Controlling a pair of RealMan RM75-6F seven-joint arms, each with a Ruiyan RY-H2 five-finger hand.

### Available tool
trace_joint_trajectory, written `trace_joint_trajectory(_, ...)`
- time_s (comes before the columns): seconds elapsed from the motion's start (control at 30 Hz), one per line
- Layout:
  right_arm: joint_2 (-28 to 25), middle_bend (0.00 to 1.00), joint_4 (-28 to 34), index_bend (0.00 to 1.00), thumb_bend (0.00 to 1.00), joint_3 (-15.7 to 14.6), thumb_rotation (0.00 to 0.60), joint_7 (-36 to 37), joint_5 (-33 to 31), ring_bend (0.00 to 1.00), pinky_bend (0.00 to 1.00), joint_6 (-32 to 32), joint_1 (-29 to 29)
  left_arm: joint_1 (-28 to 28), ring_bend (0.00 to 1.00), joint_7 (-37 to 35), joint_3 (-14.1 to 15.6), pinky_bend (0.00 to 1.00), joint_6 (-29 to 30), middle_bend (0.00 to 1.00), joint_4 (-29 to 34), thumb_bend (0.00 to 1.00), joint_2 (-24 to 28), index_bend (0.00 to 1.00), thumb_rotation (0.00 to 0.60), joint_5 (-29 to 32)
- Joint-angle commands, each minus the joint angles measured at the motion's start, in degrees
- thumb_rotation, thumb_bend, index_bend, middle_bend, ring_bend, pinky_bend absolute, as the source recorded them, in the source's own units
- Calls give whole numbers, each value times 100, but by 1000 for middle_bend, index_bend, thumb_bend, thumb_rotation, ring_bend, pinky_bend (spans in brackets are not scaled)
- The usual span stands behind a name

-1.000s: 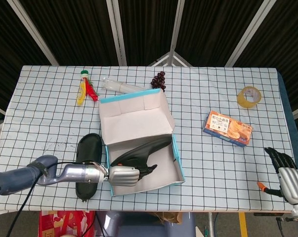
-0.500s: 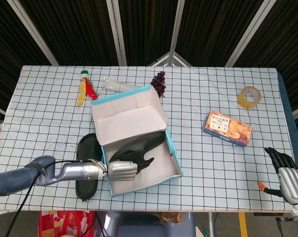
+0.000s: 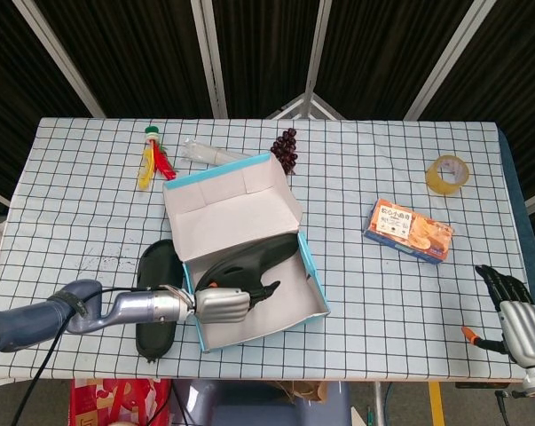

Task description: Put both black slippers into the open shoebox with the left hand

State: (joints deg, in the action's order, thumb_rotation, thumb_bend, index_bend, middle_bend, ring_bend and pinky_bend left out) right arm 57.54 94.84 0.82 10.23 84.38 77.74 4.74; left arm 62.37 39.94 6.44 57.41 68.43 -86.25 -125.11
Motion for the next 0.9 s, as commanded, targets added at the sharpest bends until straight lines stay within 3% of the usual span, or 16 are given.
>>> trace_joint_trajectory(0.03,-1,75,-1,13,221,0,600,4,2,95,72,0,-1,5,119,17,-12,79,12,387,35,258,17,296,600,9)
trace_joint_trajectory(0.4,-9,75,4,13,221,0,600,7,-9,95,72,-35,9,31,87,217,-63,78,-129,295,504,223,325,240,600,84)
trace_joint_trajectory(0.67,-19,75,14,13,221,-9,600,9,0,95,72,-41,6,-12,30,538,-185,71,-474,172,793,164,529,184,600,308)
trace_joint_trajectory(0.9,-20,74,13,13,221,-3,600,-11,-42,95,72,-104,29,-59,29,778,-290,71,-572,148,1066,162,723,182,600,409)
